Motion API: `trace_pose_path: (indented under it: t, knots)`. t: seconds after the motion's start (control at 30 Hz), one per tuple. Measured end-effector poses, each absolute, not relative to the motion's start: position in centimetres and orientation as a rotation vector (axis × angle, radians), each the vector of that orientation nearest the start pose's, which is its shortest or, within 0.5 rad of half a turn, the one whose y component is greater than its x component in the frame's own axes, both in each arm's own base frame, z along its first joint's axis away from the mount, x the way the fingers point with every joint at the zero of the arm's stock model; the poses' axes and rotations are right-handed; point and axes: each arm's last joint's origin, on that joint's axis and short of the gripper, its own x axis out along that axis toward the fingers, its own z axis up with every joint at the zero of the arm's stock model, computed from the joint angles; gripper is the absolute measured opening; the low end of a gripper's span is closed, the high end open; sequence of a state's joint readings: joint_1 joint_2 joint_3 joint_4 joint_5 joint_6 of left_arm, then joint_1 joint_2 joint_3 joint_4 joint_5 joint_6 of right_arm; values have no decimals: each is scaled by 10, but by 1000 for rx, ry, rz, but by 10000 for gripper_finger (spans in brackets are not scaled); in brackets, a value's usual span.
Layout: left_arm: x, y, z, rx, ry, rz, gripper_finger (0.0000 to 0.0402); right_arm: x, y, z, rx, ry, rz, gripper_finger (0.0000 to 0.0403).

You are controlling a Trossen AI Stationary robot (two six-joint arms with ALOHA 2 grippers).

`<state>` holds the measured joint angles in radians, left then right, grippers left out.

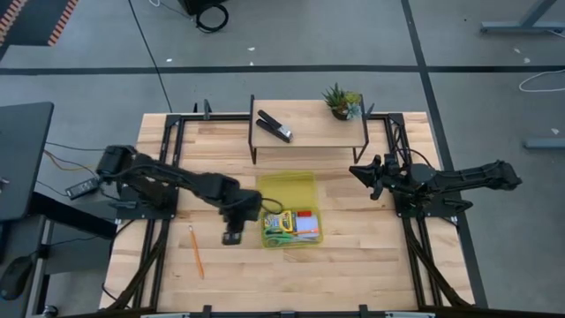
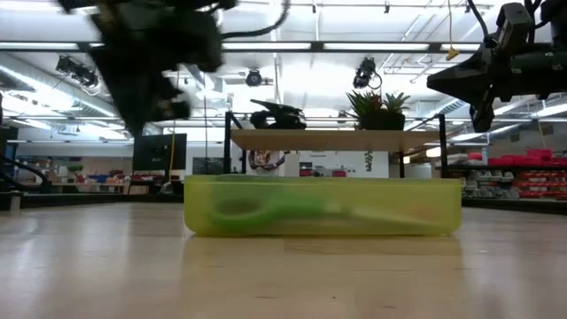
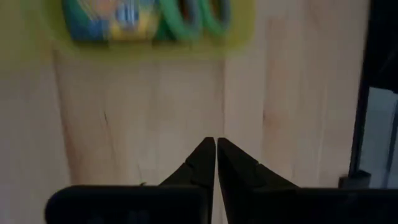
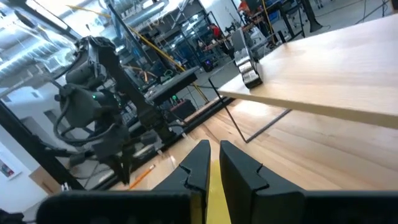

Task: Pack school essentials
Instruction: Put the yellow pencil into the yellow supply box

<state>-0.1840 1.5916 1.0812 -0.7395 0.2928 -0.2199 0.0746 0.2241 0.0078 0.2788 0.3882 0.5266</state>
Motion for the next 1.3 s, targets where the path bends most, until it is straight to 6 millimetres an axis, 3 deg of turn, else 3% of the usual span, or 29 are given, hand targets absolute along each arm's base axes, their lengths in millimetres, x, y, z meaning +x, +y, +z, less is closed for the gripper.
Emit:
trace_pose_path:
  t: [0.17, 0.3, 0.7, 0.87, 1.3]
  knots:
    - [257, -74, 202, -289, 1389, -251, 39, 110, -3, 173, 534, -130, -293, 42]
    - [240, -88, 195, -249, 1438, -285, 56, 111, -3, 172, 532, -123, -296, 42]
    - [205, -122, 188, 271, 1528, -522, 167, 111, -3, 171, 528, -105, -301, 42]
    - [197, -132, 188, 357, 1528, -601, 201, 111, -3, 171, 528, -106, -300, 42]
    - [167, -141, 156, 520, 1542, -670, 182, 111, -3, 171, 528, -105, -300, 42]
